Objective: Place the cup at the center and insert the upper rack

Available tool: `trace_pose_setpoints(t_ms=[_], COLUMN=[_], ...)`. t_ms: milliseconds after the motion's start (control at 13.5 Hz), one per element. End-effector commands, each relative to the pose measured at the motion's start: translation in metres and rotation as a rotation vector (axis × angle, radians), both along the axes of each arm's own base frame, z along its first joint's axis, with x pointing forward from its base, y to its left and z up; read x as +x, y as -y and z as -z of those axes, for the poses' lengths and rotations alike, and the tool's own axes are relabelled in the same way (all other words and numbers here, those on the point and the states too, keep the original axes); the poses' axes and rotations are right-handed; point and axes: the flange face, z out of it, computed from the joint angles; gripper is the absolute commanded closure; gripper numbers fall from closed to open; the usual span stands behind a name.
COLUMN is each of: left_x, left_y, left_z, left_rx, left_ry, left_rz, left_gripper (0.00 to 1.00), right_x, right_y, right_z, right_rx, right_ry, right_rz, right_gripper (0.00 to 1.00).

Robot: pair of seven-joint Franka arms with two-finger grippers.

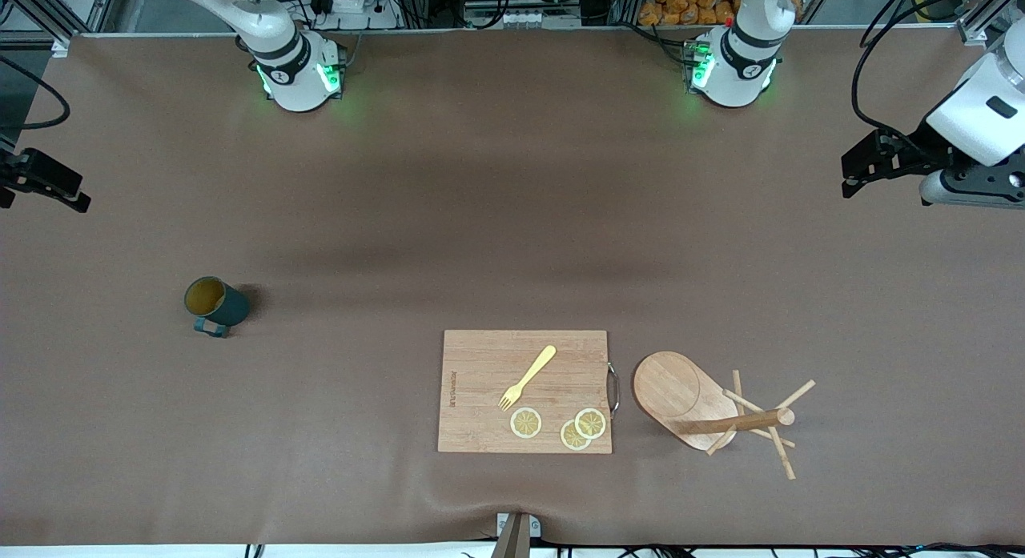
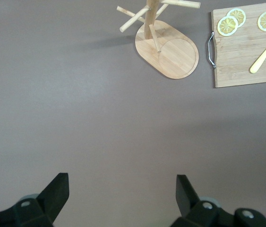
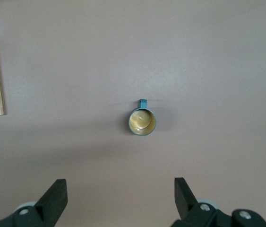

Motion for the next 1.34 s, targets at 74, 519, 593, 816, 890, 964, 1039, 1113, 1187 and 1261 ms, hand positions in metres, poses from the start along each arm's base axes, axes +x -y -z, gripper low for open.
trace_pose_setpoints(t_ms=[74,519,593,816,890,964,1039,1113,1187,1261], left_x=[0.001,0.002,0.001,0.002,0.002,0.002,0.002,0.001,0.001,0.001], left_y=[0.000,0.001,0.001,-0.002,-0.002,-0.002,-0.002,-0.003,-0.004,-0.003], left_z=[-0.005,-0.003,-0.003,-0.003,-0.002,-0.003,-0.003,-0.003,-0.002,-0.003], left_rx=[0.022,0.021,0.020,0.019,0.019,0.020,0.022,0.022,0.023,0.023], left_ry=[0.015,0.013,0.012,0.011,0.009,0.011,0.011,0.009,0.005,0.006], left_rz=[0.027,0.020,0.020,0.015,0.015,0.015,0.017,0.015,0.018,0.019], left_gripper=[0.00,0.00,0.00,0.00,0.00,0.00,0.00,0.00,0.00,0.00], right_x=[-0.002,-0.001,0.000,0.003,0.004,0.004,0.005,0.005,0.008,0.010], right_y=[-0.002,-0.002,-0.002,0.002,0.003,0.001,0.000,0.003,0.004,0.007], right_z=[-0.006,-0.004,-0.002,0.001,0.002,0.002,0.004,0.005,0.010,0.013], right_rx=[0.011,0.009,0.009,0.012,0.010,0.010,0.010,0.007,-0.003,-0.005], right_ry=[0.000,-0.001,-0.006,-0.001,-0.004,-0.006,-0.006,-0.007,-0.015,-0.017], right_rz=[0.026,0.026,0.025,0.036,0.037,0.032,0.029,0.035,0.036,0.040], right_gripper=[0.00,0.00,0.00,0.00,0.00,0.00,0.00,0.00,0.00,0.00])
